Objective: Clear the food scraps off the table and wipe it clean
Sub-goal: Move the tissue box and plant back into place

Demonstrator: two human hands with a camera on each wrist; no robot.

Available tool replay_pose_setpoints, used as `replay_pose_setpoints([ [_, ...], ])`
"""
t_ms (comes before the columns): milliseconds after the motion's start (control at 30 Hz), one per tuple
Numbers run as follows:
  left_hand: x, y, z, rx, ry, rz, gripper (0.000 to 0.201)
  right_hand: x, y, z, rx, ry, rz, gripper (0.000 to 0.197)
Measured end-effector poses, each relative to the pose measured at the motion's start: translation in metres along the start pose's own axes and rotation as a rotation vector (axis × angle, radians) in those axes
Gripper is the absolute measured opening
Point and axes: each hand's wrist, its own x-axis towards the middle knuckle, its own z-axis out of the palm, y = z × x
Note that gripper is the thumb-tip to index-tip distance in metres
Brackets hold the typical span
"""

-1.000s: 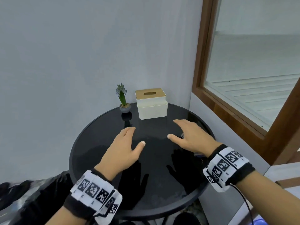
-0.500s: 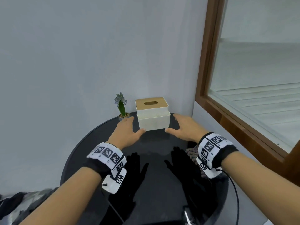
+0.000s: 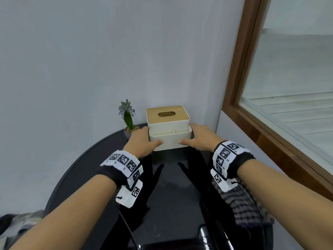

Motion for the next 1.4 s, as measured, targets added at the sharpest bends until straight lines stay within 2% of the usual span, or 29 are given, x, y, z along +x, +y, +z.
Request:
replay_pose_setpoints([
  [133,0.004,-0.004,0.004,-0.028,0.013,-0.016,0.059,0.011,0.005,0.004,-0.005,0.013,0.009,0.059],
  [233,0.006,-0.001,0.003,-0.054,0.03,-0.023,0.05,0.014,0.009,0.003,-0.044,0.029,0.03,0.045],
  [367,0.001,0.001,0.002,-0.093,0.027,-0.02,0.048,0.004,0.012,-0.001,-0.032,0.048,-0.007,0.034],
  [667,-0.041,0.013,0.002,-0.085,-0.032,-0.002,0.051,-0.05,0.012,-0.005,-0.09,0.029,-0.029,0.044],
  [833,-0.066,0.023,0.001,-0.074,-0.048,0.006,0.051,-0.08,0.011,-0.005,-0.103,0.053,-0.009,0.039],
  [1400,-0.127,0.031,-0.005,-0.086,-0.096,-0.011,0.051,-0.153,0.001,0.012,-0.055,0.08,0.019,0.044],
])
